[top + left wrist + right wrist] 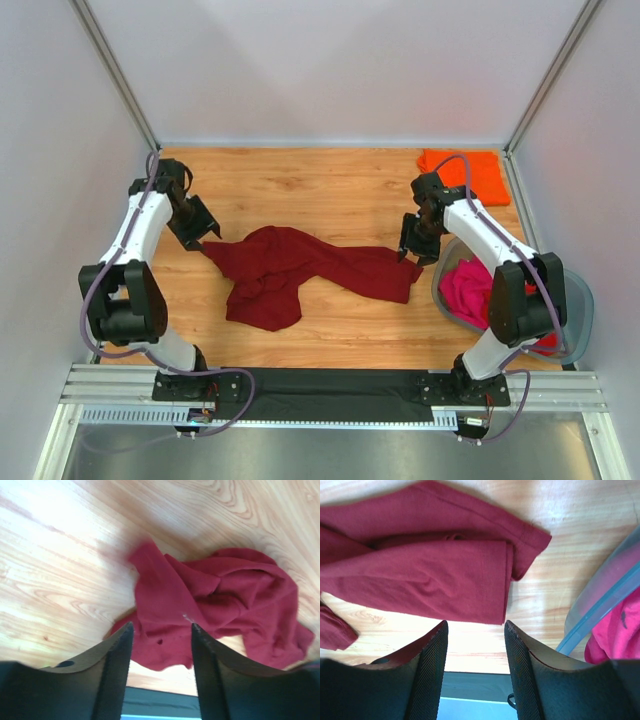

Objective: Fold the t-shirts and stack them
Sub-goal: Flatten the tshirt out

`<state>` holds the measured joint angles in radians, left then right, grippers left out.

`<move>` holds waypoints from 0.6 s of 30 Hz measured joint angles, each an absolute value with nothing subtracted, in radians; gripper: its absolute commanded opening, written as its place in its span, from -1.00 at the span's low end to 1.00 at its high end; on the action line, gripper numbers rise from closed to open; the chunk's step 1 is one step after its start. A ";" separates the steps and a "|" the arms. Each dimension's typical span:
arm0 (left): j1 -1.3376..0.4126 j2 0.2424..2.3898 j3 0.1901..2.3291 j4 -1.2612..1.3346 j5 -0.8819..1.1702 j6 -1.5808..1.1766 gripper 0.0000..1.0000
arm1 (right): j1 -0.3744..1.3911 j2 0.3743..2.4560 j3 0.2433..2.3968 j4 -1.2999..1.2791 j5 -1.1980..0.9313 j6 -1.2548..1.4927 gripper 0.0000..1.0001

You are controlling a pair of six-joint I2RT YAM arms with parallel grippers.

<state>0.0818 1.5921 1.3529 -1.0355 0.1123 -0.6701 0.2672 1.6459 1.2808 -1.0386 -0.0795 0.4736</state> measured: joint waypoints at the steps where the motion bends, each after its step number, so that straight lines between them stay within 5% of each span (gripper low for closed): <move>1: 0.078 1.591 1.336 -1.020 0.111 -0.660 0.19 | 0.269 1.637 1.271 -1.038 -0.080 0.474 0.01; 9: 0.012 1.186 0.871 -0.760 0.239 -0.682 0.16 | 0.273 1.621 1.237 -1.034 -0.089 0.475 0.01; 18: 0.013 1.174 0.603 -0.514 0.292 -0.834 0.14 | 0.273 1.621 1.237 -1.035 -0.091 0.474 0.00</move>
<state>0.0128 1.1736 0.6033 -0.5140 0.2920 -0.8345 0.2726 1.6207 1.2369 -1.0348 -0.0910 0.4736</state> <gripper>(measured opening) 0.575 0.504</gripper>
